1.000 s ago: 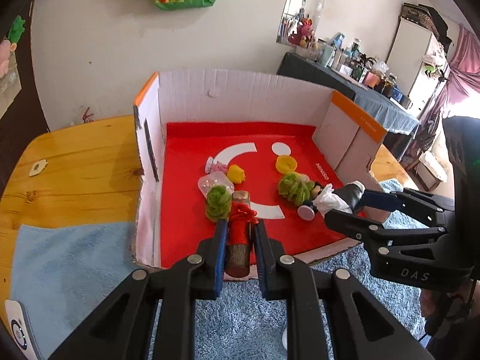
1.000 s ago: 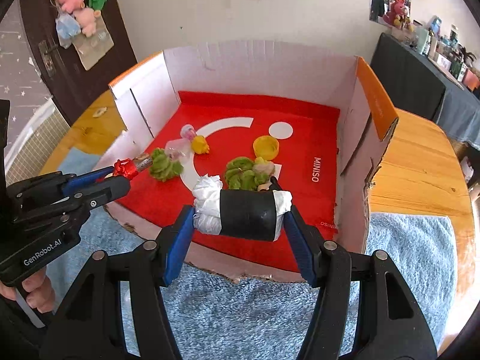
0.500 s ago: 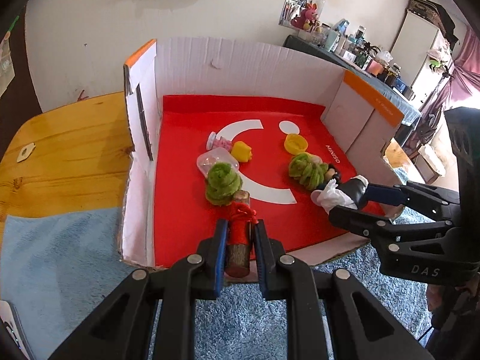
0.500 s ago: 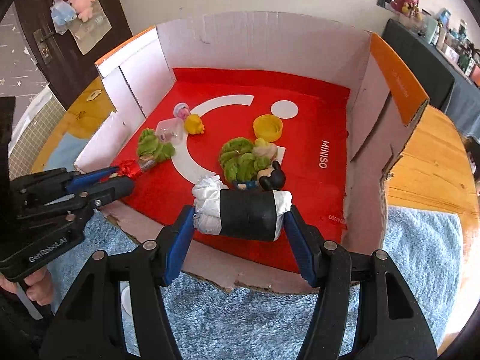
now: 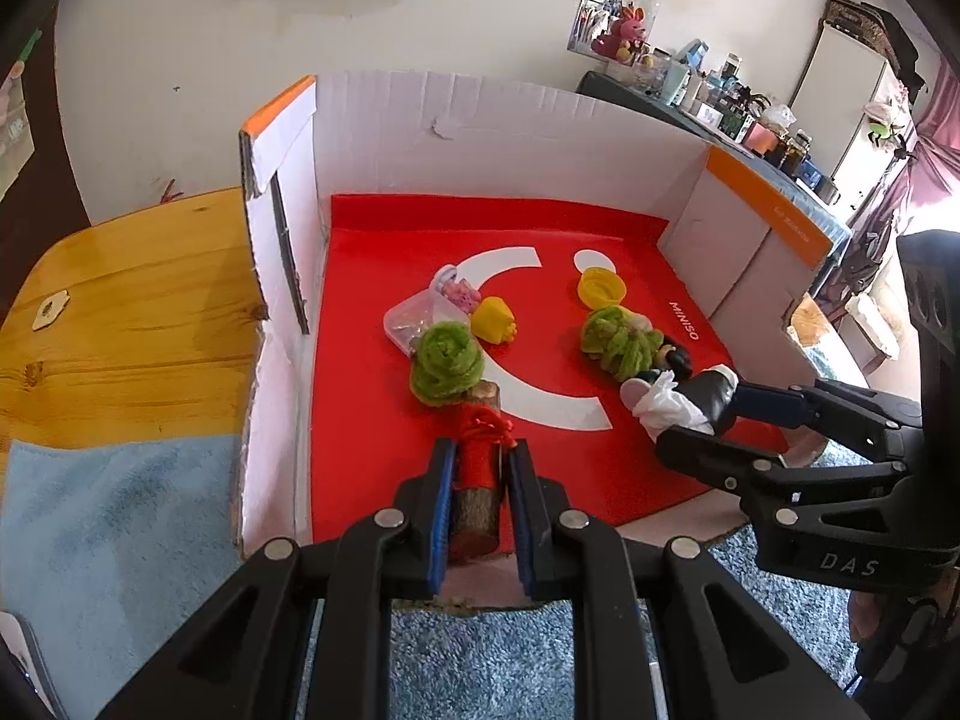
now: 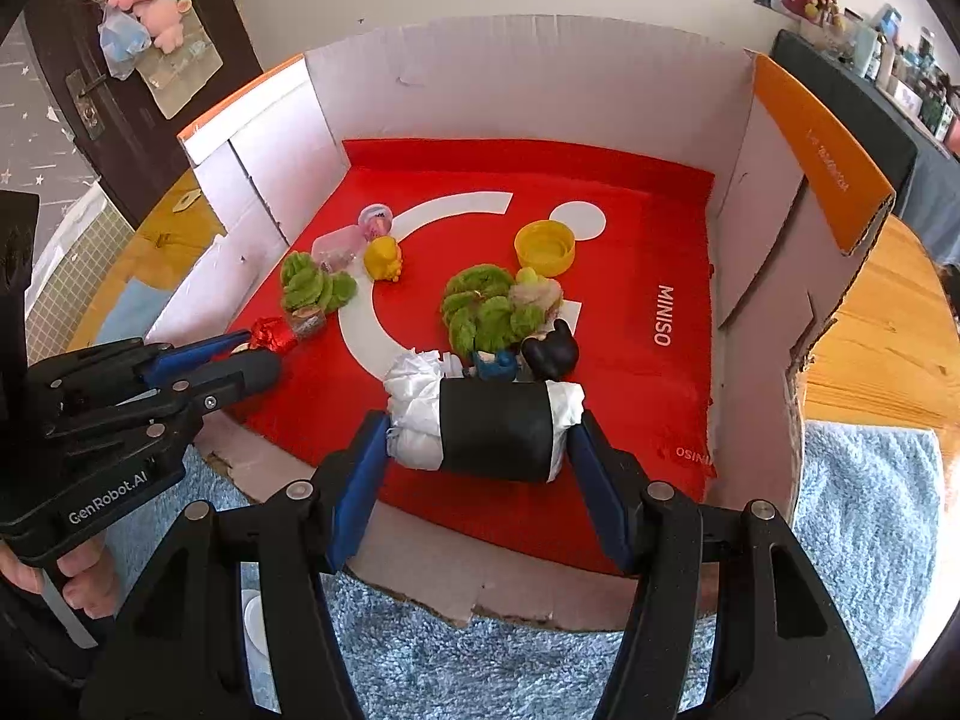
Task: Organize objects
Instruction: 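Lower the cylinder beside the black figurine while left tool lowers the red figure onto the felt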
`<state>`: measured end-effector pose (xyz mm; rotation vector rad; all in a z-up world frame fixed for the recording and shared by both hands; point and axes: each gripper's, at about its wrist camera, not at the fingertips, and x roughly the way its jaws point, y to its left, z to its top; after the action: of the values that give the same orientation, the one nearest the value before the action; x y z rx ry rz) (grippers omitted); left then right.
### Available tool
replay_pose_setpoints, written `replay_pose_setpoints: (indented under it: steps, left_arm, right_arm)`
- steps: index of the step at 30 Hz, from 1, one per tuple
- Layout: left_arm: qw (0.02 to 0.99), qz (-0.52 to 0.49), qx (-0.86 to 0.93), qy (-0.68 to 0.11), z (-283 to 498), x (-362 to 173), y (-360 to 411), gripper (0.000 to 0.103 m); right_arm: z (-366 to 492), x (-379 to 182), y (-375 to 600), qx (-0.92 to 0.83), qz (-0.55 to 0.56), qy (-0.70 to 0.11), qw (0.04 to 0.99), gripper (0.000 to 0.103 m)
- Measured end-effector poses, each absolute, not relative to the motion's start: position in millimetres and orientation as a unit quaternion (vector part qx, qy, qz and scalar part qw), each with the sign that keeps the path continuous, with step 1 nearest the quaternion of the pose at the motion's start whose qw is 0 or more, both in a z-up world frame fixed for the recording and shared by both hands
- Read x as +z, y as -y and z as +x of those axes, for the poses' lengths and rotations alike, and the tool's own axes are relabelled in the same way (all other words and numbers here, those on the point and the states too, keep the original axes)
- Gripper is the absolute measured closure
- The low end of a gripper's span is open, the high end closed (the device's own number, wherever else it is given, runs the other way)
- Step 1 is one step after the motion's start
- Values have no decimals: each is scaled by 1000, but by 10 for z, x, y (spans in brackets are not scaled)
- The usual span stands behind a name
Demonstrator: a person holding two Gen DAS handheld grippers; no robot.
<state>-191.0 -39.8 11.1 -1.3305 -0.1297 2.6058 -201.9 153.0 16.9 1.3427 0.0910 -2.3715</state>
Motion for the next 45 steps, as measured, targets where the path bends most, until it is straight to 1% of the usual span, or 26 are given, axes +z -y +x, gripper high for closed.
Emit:
replay_pose_setpoints:
  steps: [15, 30, 45]
  left_arm:
    - [97, -451, 886, 45, -2060, 86, 408, 85]
    - [89, -452, 887, 43, -2206, 49, 393, 85]
    - [82, -455, 886, 42, -2282, 10, 386, 85]
  right_arm:
    - [-2093, 162, -1511, -861, 467, -16, 204, 44]
    - [-2115, 148, -1498, -862, 464, -24, 200, 44]
    - [-2234, 133, -1492, -866, 458, -3, 200, 44]
